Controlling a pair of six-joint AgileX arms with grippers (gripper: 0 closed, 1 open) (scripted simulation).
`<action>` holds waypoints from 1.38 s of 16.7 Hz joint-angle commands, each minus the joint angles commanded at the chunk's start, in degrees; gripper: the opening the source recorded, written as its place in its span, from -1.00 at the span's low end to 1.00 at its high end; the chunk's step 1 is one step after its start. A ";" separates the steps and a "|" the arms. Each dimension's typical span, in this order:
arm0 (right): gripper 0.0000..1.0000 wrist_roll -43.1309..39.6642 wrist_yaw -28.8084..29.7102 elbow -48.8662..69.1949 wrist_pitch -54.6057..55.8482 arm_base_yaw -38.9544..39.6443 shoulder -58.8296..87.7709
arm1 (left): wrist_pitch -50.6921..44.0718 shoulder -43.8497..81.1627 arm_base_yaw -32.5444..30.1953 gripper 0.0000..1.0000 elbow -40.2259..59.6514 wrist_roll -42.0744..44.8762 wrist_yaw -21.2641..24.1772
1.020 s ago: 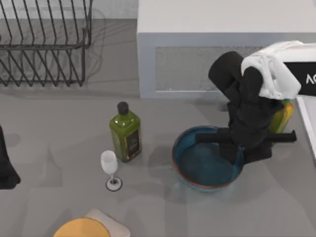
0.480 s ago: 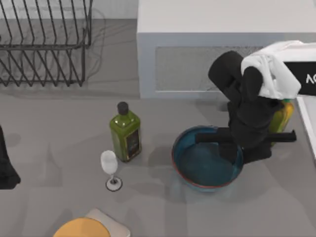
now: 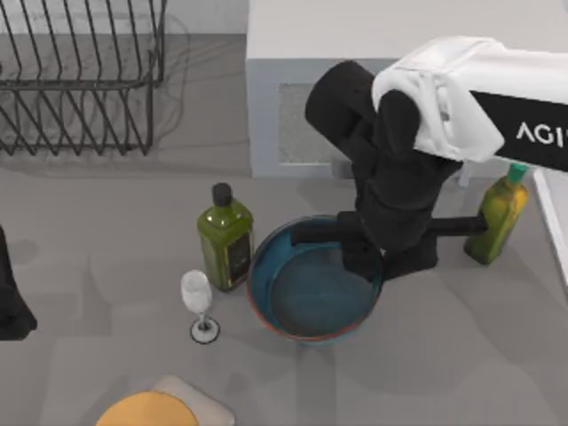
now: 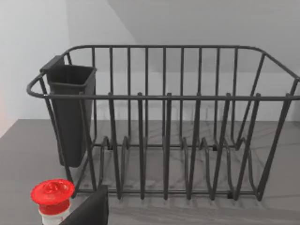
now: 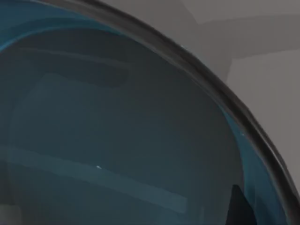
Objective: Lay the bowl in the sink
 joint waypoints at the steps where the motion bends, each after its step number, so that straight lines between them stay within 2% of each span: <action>1: -1.00 0.31 0.11 0.94 -1.92 0.25 -0.24 | 0.00 0.00 0.00 1.00 0.00 0.00 0.00; 6: -1.00 -0.07 0.62 5.82 -11.67 -0.57 -1.68 | 0.00 0.00 0.00 1.00 0.00 0.00 0.00; 13: -1.00 -5.13 -0.49 15.49 -22.42 -9.06 -4.04 | 0.00 0.00 0.00 1.00 0.00 0.00 0.00; 19: -1.00 -5.30 -0.51 15.77 -22.67 -9.26 -3.85 | 0.00 0.00 0.00 1.00 0.00 0.00 0.00; 23: -1.00 -9.07 -4.70 15.95 -17.38 -9.52 -8.37 | 0.00 0.00 0.00 1.00 0.00 0.00 0.00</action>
